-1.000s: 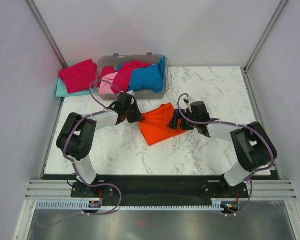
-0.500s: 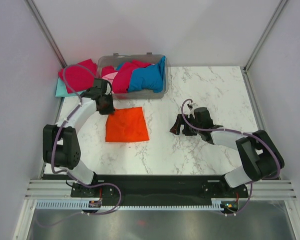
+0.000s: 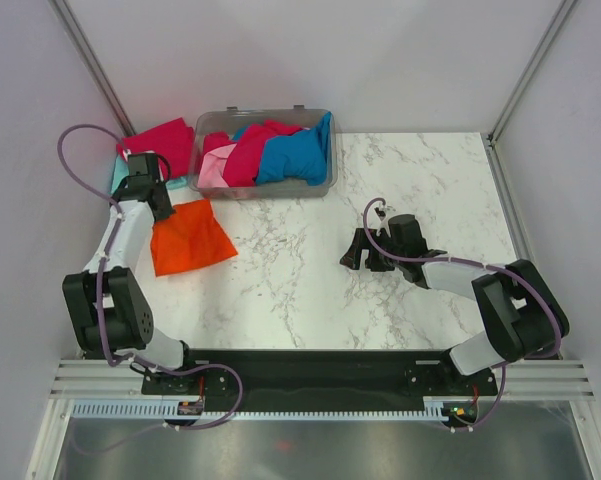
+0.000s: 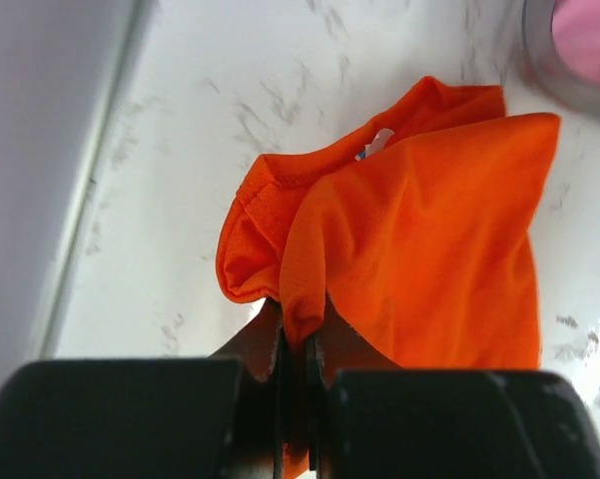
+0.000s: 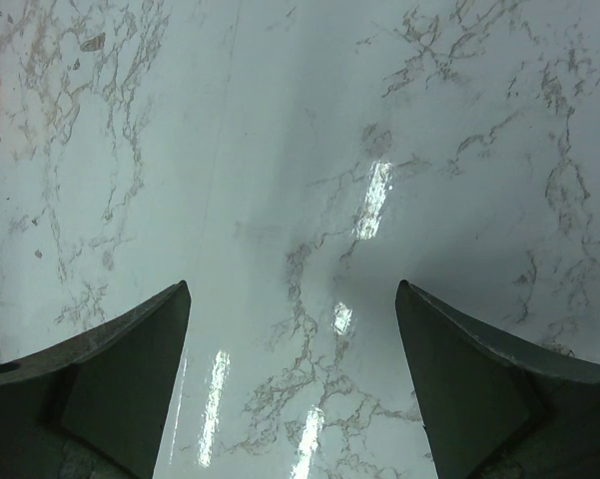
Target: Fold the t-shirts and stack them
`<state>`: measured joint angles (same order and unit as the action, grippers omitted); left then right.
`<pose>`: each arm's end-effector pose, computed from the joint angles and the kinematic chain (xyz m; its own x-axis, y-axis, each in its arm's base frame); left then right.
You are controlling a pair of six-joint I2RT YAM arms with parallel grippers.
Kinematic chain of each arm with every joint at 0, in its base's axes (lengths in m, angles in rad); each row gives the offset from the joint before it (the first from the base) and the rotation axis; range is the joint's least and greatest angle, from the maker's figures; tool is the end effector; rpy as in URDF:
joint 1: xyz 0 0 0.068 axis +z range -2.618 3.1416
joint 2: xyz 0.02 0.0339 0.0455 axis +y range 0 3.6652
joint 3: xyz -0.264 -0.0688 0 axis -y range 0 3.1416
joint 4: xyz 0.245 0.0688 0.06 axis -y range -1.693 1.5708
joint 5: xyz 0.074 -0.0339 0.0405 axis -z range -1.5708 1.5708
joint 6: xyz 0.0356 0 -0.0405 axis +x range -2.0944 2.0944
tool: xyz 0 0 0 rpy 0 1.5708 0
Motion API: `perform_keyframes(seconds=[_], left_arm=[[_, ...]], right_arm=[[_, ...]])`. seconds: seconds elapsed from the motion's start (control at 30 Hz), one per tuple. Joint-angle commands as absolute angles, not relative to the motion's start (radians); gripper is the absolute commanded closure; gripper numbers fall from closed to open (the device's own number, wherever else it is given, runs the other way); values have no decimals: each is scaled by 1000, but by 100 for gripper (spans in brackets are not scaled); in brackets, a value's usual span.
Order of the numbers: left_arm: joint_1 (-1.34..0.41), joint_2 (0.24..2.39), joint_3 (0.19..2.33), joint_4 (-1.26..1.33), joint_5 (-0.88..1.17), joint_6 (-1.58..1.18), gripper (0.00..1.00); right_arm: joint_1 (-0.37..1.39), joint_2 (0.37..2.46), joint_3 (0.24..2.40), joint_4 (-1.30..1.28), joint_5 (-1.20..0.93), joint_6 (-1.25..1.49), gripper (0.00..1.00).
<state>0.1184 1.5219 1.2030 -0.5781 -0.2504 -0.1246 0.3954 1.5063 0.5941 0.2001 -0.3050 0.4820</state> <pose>0.3229 0.0473 0.2726 -0.7367 -0.2089 -0.6432 -0.3623 0.9250 0.1146 0.2562 0.1185 0.1494 -0.8019 0.1444 -0.5798 -0.2319 0.8190 0.5248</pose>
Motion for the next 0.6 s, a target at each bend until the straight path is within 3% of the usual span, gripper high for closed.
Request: perform_keyframes(seconds=[0.0,0.3,0.57], left_arm=[[124,1499,1279,-399,-371,-20,98],[129,1732,1499,-382,-459,-28,98],[132,1700,1442,-45,-413,105,98]], right_arm=[[396,1537,569,149,-308,466,7],[394,1545,569,155,-314,468,8],[394,1558,575,153,-318,468,9]])
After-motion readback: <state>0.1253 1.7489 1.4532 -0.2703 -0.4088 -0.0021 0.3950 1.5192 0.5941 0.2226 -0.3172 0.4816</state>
